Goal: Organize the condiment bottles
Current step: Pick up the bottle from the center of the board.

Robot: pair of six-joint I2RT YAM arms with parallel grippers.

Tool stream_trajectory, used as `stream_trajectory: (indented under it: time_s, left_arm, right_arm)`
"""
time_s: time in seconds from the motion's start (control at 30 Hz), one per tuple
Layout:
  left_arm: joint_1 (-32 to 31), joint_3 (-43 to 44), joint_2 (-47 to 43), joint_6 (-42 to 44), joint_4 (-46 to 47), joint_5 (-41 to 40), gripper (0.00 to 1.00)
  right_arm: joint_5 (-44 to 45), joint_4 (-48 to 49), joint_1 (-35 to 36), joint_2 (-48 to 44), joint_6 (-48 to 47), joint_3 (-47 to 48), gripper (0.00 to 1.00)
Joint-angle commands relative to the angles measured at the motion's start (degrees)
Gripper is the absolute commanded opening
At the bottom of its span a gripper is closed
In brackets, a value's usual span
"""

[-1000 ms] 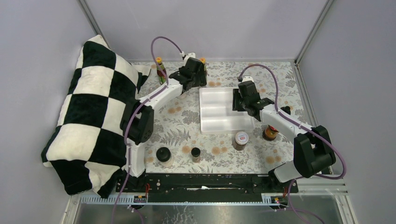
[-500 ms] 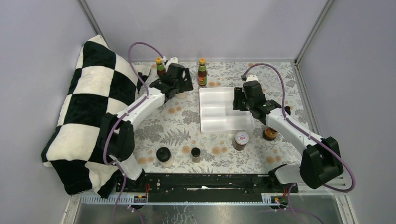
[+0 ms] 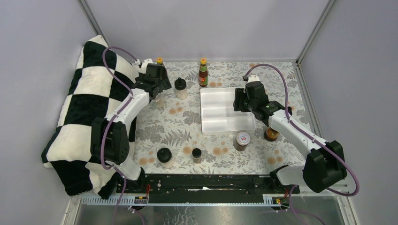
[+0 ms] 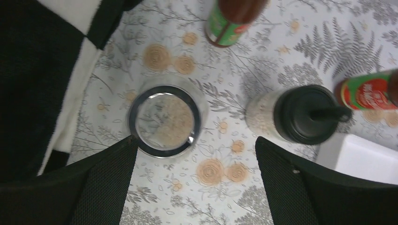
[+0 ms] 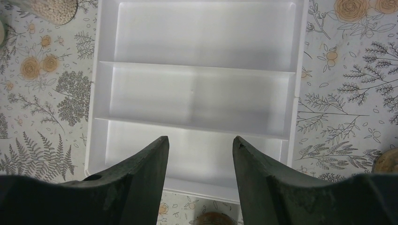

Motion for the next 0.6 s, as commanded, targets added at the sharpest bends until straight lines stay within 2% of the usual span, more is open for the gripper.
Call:
stream_trajectory:
  time_s: [0.0,0.57]
  left_arm:
    - [2.77,-1.12,1.6,1.41,0.47,0.13,0.99]
    - [5.97,-0.53,8.01,1.92,2.48,2.89,0.98]
  right_arm:
    - [-0.89,-0.2,0.21,0.09,-0.36,0.95,0.59]
    - [-1.47,-0.17,0.28,1.35,-1.07,0.63,0.59]
